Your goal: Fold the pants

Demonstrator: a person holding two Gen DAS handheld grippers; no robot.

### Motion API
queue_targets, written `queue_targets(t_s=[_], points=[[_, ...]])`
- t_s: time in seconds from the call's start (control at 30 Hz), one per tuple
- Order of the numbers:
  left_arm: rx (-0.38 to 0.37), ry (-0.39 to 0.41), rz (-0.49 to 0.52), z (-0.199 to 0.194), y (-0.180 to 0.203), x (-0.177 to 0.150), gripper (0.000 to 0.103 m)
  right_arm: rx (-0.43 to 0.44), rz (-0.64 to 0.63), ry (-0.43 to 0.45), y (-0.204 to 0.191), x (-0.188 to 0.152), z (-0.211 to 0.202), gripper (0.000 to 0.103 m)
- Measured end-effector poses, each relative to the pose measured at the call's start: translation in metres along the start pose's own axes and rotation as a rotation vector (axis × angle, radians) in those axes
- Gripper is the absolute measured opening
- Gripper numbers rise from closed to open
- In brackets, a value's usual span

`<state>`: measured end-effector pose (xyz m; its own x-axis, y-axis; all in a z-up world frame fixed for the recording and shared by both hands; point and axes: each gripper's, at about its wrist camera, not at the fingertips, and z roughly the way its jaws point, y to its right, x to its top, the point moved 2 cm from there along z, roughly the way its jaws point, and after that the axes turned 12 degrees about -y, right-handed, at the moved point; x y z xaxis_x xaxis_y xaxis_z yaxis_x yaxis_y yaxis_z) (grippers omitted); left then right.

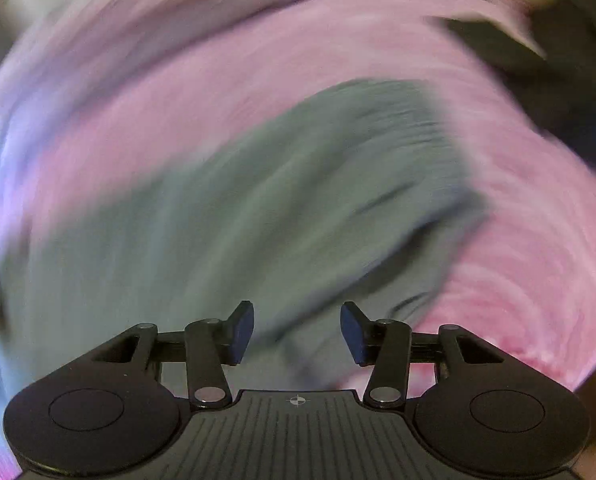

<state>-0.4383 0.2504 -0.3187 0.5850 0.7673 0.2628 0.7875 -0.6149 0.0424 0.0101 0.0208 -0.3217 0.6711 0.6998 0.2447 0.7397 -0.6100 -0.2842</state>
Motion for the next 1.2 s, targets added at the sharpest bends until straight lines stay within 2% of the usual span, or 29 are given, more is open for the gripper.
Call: queue_targets(t_s=[0.1, 0.13, 0.2, 0.33, 0.37, 0.43, 0.47, 0.53, 0.6, 0.63, 0.67, 0.73, 0.77, 0.9, 0.93, 1.03, 1.13, 1.2], points=[[0.072, 0.042, -0.071, 0.001, -0.021, 0.022, 0.027, 0.097, 0.333, 0.117, 0.059, 0.027, 0.002, 0.045], [0.095, 0.05, -0.094, 0.005, -0.028, 0.031, 0.027, 0.114, 0.412, 0.136, 0.074, 0.033, 0.005, 0.045], [0.137, 0.053, -0.117, 0.011, -0.037, 0.048, 0.03, 0.152, 0.493, 0.164, 0.092, 0.04, 0.012, 0.045], [0.217, 0.1, -0.116, 0.024, -0.055, 0.082, 0.043, 0.191, 0.522, 0.179, 0.098, 0.049, 0.021, 0.045], [0.236, 0.106, -0.104, 0.031, -0.057, 0.092, 0.053, 0.198, 0.519, 0.178, 0.104, 0.048, 0.017, 0.045], [0.285, 0.111, -0.078, 0.043, -0.061, 0.111, 0.066, 0.187, 0.51, 0.171, 0.101, 0.049, 0.016, 0.045], [0.297, 0.115, -0.068, 0.049, -0.061, 0.118, 0.069, 0.184, 0.507, 0.167, 0.099, 0.049, 0.017, 0.045], [0.321, 0.099, -0.036, 0.068, -0.061, 0.135, 0.069, 0.183, 0.504, 0.162, 0.103, 0.054, 0.019, 0.045], [0.349, 0.043, 0.005, 0.092, -0.063, 0.148, 0.062, 0.182, 0.498, 0.158, 0.105, 0.057, 0.019, 0.045], [0.36, 0.017, 0.002, 0.101, -0.065, 0.151, 0.051, 0.177, 0.493, 0.154, 0.104, 0.059, 0.02, 0.045], [0.337, 0.0, -0.012, 0.108, -0.069, 0.154, 0.038, 0.173, 0.486, 0.15, 0.103, 0.06, 0.02, 0.044], [0.256, -0.001, -0.05, 0.111, -0.077, 0.153, 0.01, 0.149, 0.452, 0.143, 0.101, 0.063, 0.017, 0.026], [0.239, 0.023, -0.086, 0.105, -0.082, 0.151, 0.009, 0.121, 0.431, 0.132, 0.1, 0.065, 0.015, 0.022], [0.136, 0.167, -0.286, 0.056, -0.112, 0.119, 0.004, 0.107, 0.382, 0.126, 0.096, 0.072, 0.003, 0.017], [0.161, 0.219, -0.358, 0.037, -0.123, 0.103, 0.003, 0.106, 0.365, 0.129, 0.093, 0.075, -0.001, 0.017], [0.156, 0.353, -0.627, -0.023, -0.155, 0.031, 0.003, 0.127, 0.296, 0.155, 0.084, 0.081, -0.018, 0.016], [0.153, 0.385, -0.844, -0.057, -0.163, -0.063, 0.003, 0.161, 0.258, 0.162, 0.081, 0.084, -0.032, 0.015], [0.163, 0.338, -0.914, -0.053, -0.152, -0.112, 0.004, 0.152, 0.246, 0.15, 0.085, 0.085, -0.034, 0.015]])
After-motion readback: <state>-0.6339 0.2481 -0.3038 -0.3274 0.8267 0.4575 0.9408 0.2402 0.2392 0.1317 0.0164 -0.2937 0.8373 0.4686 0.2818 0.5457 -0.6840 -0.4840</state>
